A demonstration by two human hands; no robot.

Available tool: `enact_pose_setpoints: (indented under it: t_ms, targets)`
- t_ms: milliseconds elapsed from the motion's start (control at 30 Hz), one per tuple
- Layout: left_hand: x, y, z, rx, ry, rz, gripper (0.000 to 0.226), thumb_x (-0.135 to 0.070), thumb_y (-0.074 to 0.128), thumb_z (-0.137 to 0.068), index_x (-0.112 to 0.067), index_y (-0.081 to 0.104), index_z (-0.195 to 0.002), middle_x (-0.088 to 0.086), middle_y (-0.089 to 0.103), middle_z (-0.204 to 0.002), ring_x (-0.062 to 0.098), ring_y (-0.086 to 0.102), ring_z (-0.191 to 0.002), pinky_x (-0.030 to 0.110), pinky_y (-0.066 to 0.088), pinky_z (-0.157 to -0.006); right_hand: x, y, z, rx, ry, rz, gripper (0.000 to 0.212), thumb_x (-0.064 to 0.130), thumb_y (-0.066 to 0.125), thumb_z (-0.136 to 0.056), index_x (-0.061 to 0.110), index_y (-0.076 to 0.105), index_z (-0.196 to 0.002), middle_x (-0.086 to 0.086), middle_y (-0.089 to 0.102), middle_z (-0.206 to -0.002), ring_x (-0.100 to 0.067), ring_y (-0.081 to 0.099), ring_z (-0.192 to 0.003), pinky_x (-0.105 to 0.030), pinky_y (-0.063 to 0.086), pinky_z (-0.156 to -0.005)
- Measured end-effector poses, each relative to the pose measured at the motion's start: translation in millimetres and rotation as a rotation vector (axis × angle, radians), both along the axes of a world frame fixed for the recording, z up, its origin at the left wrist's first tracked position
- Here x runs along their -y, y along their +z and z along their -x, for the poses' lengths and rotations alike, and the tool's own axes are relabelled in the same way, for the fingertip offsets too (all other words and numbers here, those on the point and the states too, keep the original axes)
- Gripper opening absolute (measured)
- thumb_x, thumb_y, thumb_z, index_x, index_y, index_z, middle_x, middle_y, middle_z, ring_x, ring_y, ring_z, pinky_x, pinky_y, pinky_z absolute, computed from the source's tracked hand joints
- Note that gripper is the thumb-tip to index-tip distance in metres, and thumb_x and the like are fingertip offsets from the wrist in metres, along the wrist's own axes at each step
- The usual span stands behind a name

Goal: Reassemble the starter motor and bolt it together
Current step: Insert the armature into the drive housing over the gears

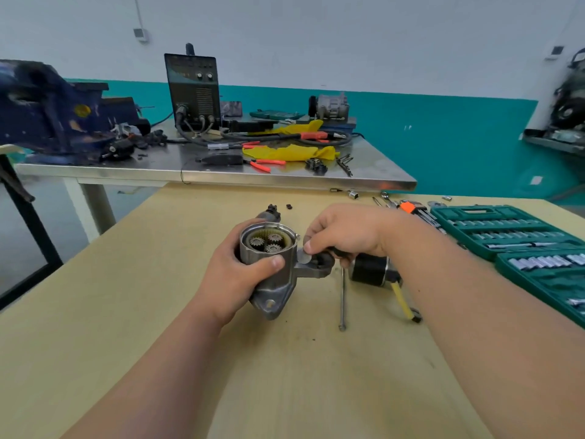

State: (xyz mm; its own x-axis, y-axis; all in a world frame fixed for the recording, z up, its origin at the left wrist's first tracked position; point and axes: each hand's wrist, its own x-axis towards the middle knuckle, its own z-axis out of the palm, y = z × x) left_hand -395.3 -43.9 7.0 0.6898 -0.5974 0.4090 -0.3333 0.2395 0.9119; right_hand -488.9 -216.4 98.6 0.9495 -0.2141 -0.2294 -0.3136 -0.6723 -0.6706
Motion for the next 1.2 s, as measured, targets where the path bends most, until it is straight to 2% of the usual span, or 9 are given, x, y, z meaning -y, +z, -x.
enact_pose_setpoints:
  t_ms: [167,367,467,567,667,833,967,1100,1200]
  targets:
    - [1,-1,0,-0.007,-0.004,-0.007,0.067,-0.040,0.076,-0.050,-0.029,0.061,-0.114,-0.013,0.073,-0.102,0.004,0.067,-0.096,0.016,0.051,-0.074,-6,0,-6,-0.001,-0.049,0.187,0.018,0.029,0.067,-0.088,0.021,0.069,-0.072,-0.002,0.061,-0.072,-0.015,0.052,-0.052,-0.017,0.041,-0.039]
    - [-1,1,0,-0.014,-0.009,-0.011,0.065,-0.040,0.075,-0.052,-0.029,0.060,-0.114,-0.014,0.072,-0.103,0.003,0.067,-0.096,0.015,0.052,-0.074,-9,4,-13,-0.066,-0.068,0.275,0.023,0.035,0.072,-0.082,0.015,0.070,-0.093,-0.003,0.062,-0.082,-0.017,0.054,-0.060,-0.017,0.044,-0.039]
    - [-1,0,0,-0.024,-0.008,-0.015,0.066,-0.041,0.075,-0.051,-0.030,0.060,-0.115,-0.013,0.072,-0.103,0.004,0.067,-0.096,0.016,0.052,-0.073,-8,6,-14,-0.012,-0.020,0.313,0.004,0.032,0.071,-0.084,0.031,0.069,-0.081,-0.001,0.066,-0.087,-0.016,0.059,-0.065,-0.017,0.045,-0.041]
    - [-1,0,-1,-0.029,-0.009,-0.014,0.066,-0.041,0.075,-0.051,-0.029,0.061,-0.114,-0.013,0.073,-0.103,0.004,0.067,-0.095,0.016,0.052,-0.073,-8,1,-13,0.084,0.048,0.389,0.016,0.031,0.072,-0.082,0.033,0.067,-0.067,0.005,0.068,-0.074,-0.012,0.057,-0.057,-0.015,0.041,-0.038]
    - [-1,0,-1,-0.026,-0.009,-0.017,0.066,-0.041,0.076,-0.052,-0.028,0.061,-0.115,-0.013,0.072,-0.103,0.004,0.067,-0.096,0.016,0.052,-0.073,-9,-2,-11,0.077,0.063,0.334,0.020,0.033,0.072,-0.082,0.033,0.067,-0.063,0.008,0.062,-0.067,-0.011,0.055,-0.056,-0.014,0.041,-0.038]
    - [-1,0,-1,-0.027,-0.004,-0.015,0.065,-0.042,0.076,-0.053,-0.028,0.061,-0.115,-0.012,0.072,-0.104,0.005,0.067,-0.097,0.016,0.052,-0.075,-1,-2,-11,0.036,-0.008,0.234,0.009,0.035,0.071,-0.085,0.030,0.068,-0.078,0.003,0.063,-0.079,-0.010,0.055,-0.056,-0.015,0.042,-0.041]
    - [-1,-1,-2,-0.032,-0.012,-0.016,0.068,-0.042,0.076,-0.053,-0.026,0.061,-0.117,-0.011,0.072,-0.105,0.005,0.067,-0.098,0.017,0.052,-0.075,5,-5,-5,0.028,-0.078,0.108,0.017,0.040,0.066,-0.088,0.024,0.066,-0.094,-0.004,0.057,-0.085,-0.014,0.051,-0.065,-0.020,0.046,-0.045]
    - [-1,-1,-3,-0.024,-0.014,-0.026,0.072,-0.043,0.077,-0.052,-0.025,0.060,-0.120,-0.007,0.071,-0.109,0.009,0.067,-0.101,0.020,0.053,-0.076,4,3,5,0.255,-0.142,-0.274,0.015,0.010,0.044,-0.095,0.021,0.051,-0.102,-0.011,0.046,-0.094,-0.019,0.047,-0.068,-0.026,0.050,-0.051]
    - [-1,-1,-3,-0.023,-0.017,-0.022,0.071,-0.043,0.077,-0.052,-0.025,0.060,-0.119,-0.006,0.072,-0.109,0.009,0.067,-0.101,0.020,0.053,-0.076,-9,5,8,0.309,-0.046,-0.068,0.022,0.007,0.044,-0.095,0.024,0.045,-0.108,-0.001,0.051,-0.097,-0.011,0.061,-0.059,-0.019,0.049,-0.051]
